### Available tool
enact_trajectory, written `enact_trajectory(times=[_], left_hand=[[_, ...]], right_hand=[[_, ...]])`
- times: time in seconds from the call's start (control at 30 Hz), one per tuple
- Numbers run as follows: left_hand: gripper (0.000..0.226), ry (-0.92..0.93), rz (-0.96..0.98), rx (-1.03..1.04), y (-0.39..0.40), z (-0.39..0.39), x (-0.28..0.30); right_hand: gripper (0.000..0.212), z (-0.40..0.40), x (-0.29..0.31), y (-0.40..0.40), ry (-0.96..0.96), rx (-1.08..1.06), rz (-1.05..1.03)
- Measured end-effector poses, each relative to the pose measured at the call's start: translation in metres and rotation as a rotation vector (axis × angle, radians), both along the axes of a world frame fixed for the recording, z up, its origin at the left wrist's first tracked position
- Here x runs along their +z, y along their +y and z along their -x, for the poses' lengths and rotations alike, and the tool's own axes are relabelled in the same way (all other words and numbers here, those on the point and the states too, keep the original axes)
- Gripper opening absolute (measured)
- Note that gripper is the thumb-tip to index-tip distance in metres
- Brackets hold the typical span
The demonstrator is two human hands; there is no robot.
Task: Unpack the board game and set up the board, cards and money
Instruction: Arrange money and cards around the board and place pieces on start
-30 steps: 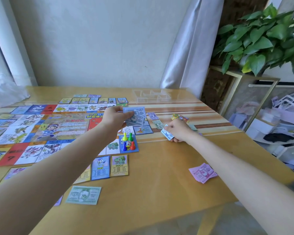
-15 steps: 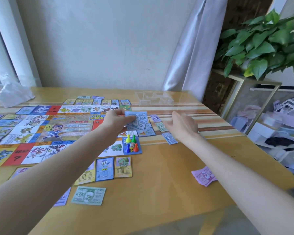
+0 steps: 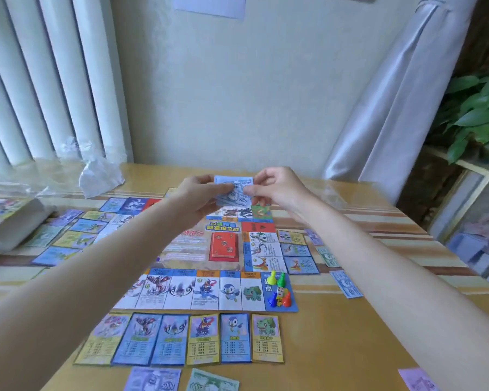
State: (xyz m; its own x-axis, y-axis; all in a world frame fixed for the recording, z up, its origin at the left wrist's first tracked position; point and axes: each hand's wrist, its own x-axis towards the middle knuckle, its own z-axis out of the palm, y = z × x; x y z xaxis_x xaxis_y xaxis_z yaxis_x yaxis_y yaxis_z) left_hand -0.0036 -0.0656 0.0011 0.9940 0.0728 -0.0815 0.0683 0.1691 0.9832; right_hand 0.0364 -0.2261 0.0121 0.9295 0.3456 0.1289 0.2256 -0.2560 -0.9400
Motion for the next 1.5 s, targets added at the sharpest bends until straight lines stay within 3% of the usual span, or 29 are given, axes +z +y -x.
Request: enact_trajectory(times=[0.17,0.33,0.43,0.53,0.67,0.87,1.03,1.1,1.17,1.3,1.5], left_hand=[[0.01,-0.039,0.029,-0.07,0.035,-0.024,-0.001],[0.011,-0.047,0.053,-0.013,0.062,-0.06,-0.009],[0.014,-0.022,0.037,0.071,0.081,-0.084,-0.023],[0.013,0.042,0.031,0.138,0.103,-0.101,-0.039],[0.011,0.107,0.022,0.17,0.122,-0.108,-0.054],[0.012,0.118,0.047,0.17,0.129,-0.116,-0.065],[0.012,0.11,0.05,0.168,0.125,-0.115,-0.069],[0.012,0.117,0.058,0.182,0.125,-0.112,-0.069],[0.011,0.123,0.068,0.193,0.125,-0.108,-0.067],[0.011,0.111,0.092,0.216,0.128,-0.092,-0.064],[0.013,0.084,0.064,0.299,0.156,-0.049,-0.059]], right_hand=[[0.013,-0.04,0.003,0.031,0.075,0.073,0.015],[0.005,-0.091,-0.004,0.054,0.209,0.149,0.012],[0.019,-0.138,-0.015,0.058,0.248,0.02,-0.045],[0.026,-0.186,-0.036,0.053,0.182,-0.218,0.118],[0.027,-0.225,-0.069,0.051,0.135,-0.29,0.417],[0.025,-0.242,-0.096,0.057,0.073,-0.313,0.52],[0.03,-0.234,-0.097,0.062,-0.088,-0.368,0.795],[0.028,-0.226,-0.086,0.07,-0.212,-0.392,0.727],[0.028,-0.208,-0.068,0.088,-0.19,-0.201,0.52],[0.023,-0.15,-0.04,0.133,0.092,0.317,0.233],[0.017,-0.111,-0.032,0.178,0.047,0.432,0.226]])
